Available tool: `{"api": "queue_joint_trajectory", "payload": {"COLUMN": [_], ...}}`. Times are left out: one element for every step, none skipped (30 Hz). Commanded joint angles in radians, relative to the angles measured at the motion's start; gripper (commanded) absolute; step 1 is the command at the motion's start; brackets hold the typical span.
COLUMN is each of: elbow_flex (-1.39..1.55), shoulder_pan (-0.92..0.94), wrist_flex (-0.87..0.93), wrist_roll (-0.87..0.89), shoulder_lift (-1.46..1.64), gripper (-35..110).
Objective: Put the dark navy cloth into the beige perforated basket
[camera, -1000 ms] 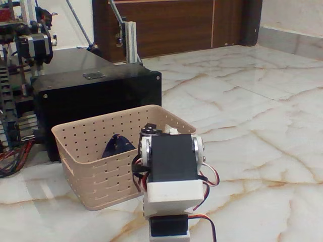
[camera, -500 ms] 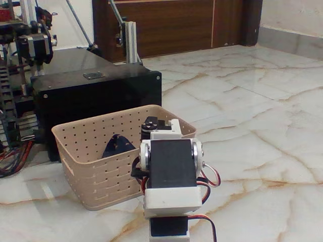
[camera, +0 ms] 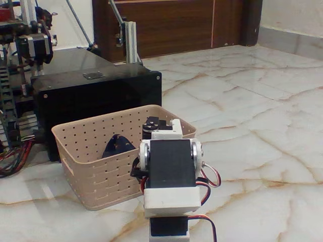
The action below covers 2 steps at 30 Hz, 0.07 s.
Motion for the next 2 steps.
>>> {"api": "queue_joint_trajectory", "payload": {"elbow_flex": [0.002,0.002], "shoulder_pan": [0.008,0.008], "wrist_flex": [-0.006,-0.003], "wrist_roll": [-0.009,-0.009], "shoulder_lift": [0.018,0.018], "gripper": [0,0]}}
